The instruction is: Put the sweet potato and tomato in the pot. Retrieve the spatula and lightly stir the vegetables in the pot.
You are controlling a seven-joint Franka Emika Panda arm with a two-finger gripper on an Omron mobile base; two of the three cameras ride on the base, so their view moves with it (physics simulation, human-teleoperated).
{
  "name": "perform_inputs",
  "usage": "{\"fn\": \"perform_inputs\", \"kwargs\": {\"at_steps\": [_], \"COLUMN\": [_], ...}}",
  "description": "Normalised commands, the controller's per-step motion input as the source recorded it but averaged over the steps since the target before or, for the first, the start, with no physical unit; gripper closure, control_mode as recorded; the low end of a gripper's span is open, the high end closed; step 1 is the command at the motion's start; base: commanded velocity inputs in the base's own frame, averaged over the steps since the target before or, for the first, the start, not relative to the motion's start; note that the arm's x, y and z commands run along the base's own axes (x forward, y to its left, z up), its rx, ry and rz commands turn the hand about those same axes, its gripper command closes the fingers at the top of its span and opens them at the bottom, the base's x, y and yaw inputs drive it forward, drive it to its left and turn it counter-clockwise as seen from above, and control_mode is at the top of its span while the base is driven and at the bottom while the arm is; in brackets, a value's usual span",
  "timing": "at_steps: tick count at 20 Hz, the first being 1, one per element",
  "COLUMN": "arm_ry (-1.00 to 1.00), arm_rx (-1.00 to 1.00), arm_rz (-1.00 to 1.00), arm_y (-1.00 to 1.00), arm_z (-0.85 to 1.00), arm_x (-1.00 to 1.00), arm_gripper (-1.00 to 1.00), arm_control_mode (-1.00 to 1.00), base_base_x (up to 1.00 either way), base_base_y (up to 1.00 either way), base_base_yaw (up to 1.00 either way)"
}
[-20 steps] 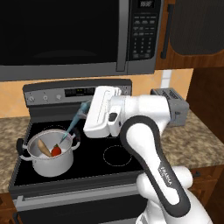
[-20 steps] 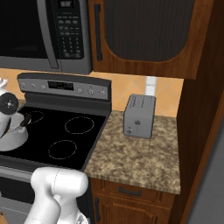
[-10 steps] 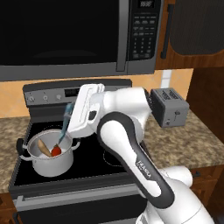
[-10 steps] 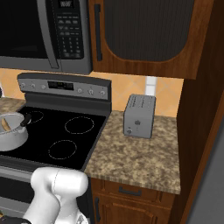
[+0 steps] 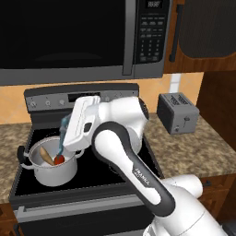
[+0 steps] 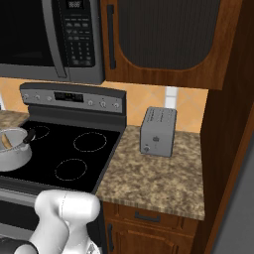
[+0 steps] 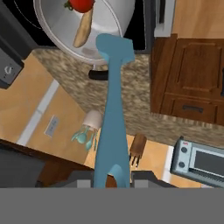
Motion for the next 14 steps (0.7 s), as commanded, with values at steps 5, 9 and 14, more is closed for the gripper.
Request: {"fn": "perform_inputs", "kwargs": {"at_steps": [5, 9, 14], "arm_ry": [0.02, 0.03, 0.01], "arm_rx": [0.01, 0.00, -0.01], "arm_rz": [0.00, 0.00, 0.00], "arm_y": [0.51, 0.17, 0.00], "arm_z": [-0.28, -0.09, -0.10], "arm_x": [0.26, 0.32, 0.12], "arm_gripper": [1.00, 1.00, 1.00], "arm_control_mode": [-1.00, -1.00, -1.00], "base_base_x": [0.00, 0.00, 0.00], "base_base_y": [0.00, 0.00, 0.00], "base_base_yaw": [0.00, 0.00, 0.00]}}
